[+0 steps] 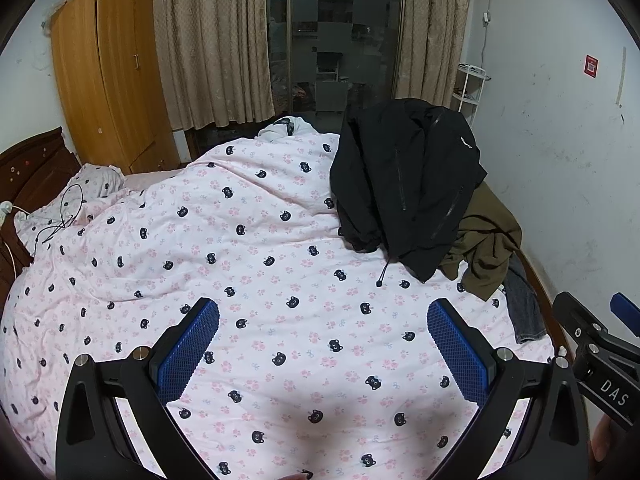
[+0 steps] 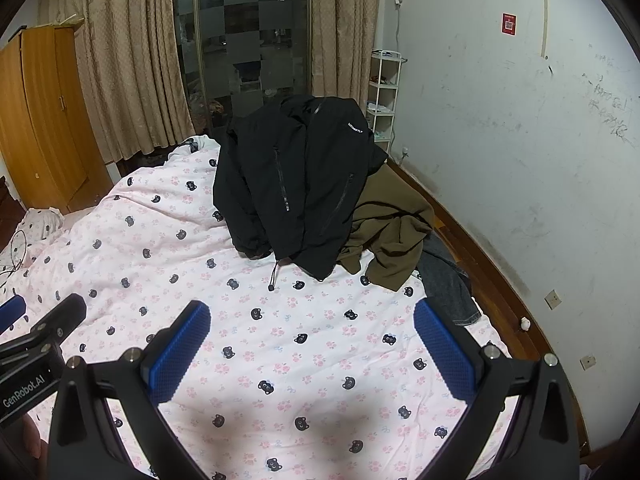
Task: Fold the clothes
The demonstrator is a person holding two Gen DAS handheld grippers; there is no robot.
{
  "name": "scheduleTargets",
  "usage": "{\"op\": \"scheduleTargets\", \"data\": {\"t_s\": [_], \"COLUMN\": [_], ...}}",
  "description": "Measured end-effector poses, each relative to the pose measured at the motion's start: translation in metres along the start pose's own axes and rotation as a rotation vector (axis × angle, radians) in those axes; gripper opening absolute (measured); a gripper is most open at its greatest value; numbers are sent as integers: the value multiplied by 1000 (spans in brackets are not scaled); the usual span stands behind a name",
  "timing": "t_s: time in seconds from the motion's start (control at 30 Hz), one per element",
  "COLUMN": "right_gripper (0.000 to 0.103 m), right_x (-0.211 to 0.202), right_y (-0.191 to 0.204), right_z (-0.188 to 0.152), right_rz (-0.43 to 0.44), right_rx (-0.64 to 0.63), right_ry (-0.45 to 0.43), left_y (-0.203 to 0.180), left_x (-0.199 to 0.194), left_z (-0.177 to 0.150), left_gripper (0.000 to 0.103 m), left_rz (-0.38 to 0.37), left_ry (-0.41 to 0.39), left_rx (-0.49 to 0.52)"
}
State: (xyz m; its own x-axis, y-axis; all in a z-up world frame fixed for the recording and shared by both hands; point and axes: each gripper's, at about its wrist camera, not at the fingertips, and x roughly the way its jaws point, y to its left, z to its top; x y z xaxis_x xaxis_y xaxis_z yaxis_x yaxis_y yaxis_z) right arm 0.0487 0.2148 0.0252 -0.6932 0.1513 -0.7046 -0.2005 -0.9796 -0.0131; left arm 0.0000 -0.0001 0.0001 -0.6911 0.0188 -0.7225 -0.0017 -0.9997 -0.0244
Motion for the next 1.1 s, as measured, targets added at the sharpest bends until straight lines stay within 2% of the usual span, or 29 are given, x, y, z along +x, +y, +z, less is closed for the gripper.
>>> {"op": "scheduleTargets", "data": {"t_s": [1.1], "right_gripper": [103], "right_x": [-7], "right_y": [-2], "right_z": [2], "right_rz": [12], "right_rx": [8], "right_ry": [4], "left_y": [0], "left_x": [-4], "left_z": [-2], "left_gripper": [103], "left_rz": [-2], "left_ry": [-8], "left_rx": [1]}}
